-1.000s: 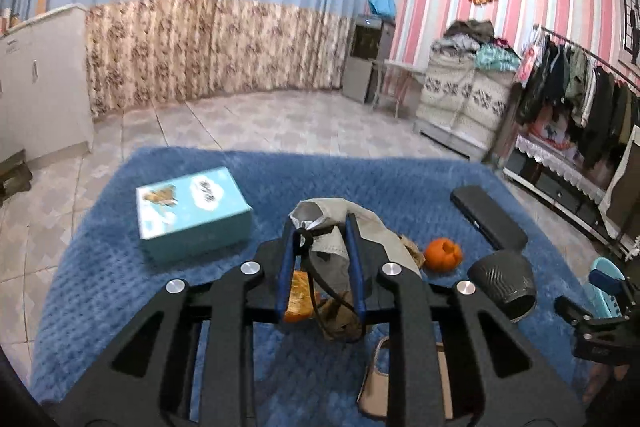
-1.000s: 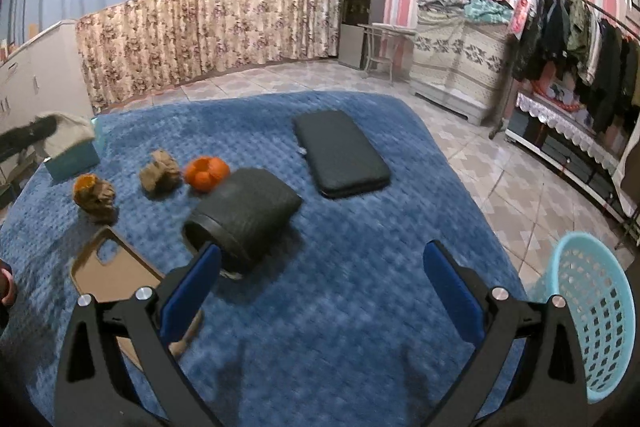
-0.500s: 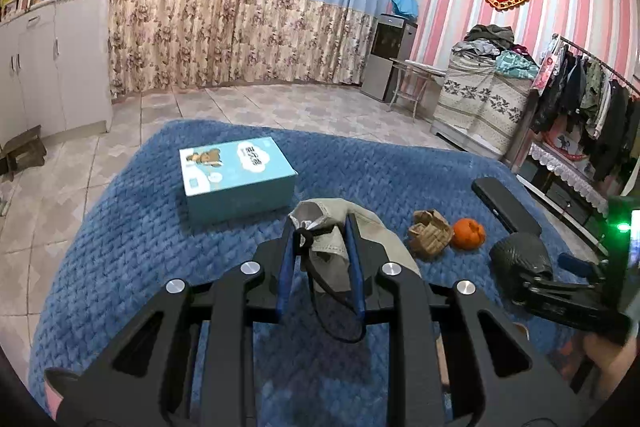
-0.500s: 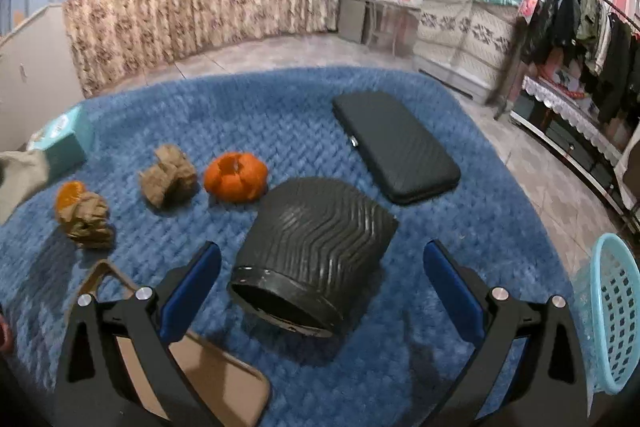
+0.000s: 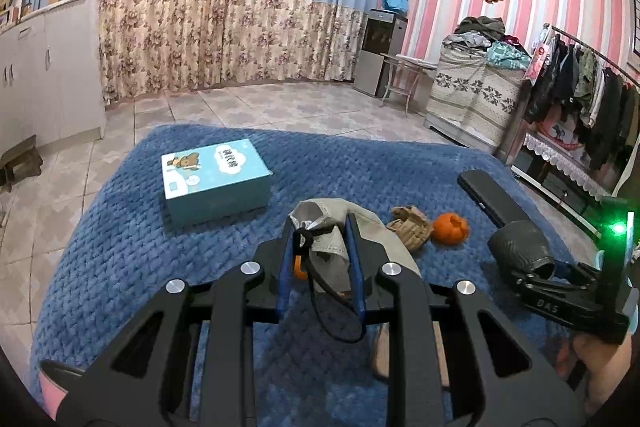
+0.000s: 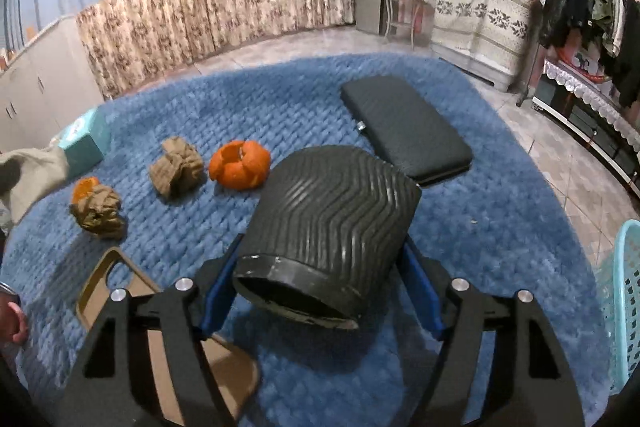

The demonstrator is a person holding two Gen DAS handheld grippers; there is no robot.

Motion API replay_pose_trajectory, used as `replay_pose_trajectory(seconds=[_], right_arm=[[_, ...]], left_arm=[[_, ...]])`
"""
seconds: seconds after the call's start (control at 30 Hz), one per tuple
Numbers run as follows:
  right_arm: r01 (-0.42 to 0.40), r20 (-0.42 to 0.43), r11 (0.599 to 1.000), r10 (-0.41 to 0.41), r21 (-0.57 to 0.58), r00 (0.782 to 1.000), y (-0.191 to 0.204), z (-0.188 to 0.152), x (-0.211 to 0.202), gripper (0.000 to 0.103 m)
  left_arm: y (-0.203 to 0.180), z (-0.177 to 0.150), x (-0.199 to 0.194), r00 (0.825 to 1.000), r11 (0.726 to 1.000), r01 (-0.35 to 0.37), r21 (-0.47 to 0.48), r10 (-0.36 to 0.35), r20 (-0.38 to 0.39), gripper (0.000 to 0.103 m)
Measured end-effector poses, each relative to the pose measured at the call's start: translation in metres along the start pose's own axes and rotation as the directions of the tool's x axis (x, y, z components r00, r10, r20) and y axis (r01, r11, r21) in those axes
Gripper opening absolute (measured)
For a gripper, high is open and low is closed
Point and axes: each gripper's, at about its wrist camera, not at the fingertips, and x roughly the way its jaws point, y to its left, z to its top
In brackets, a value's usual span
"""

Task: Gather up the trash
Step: 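Grasp the beige cloth with the left tool while the right tool grasps the black ribbed cylinder, then carry the beige cloth and black cylinder with both tools over the blue basket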

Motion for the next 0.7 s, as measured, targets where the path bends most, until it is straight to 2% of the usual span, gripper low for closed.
replay_pose_trajectory(seconds=[0.17,0.37,0.7], right_arm=[[0.015,0.064,1.0,-0.016,0.012,0.998,-0.031,-0.002,-0.036,0.073],[0.092,0.122,0.995,-0.096,0.036,0.988,-0.083,-0.006,-0.081,0.073],[0.205,0.189,0.97,-0.227,0.128,0.956,-0.174,-0.025,-0.156,0.073]], left_arm=[[-0.025,0.006,-0.007,1.0,0.999,0.026,0.024,-0.027,0.015,0.022],[-0.078,0.008,-0.016,0.994,0.993,0.102,0.062,-0.104,0.033,0.022],[-0.183,0.003,-0.016,0.966,0.957,0.253,0.145,-0.258,0.015,0.022]])
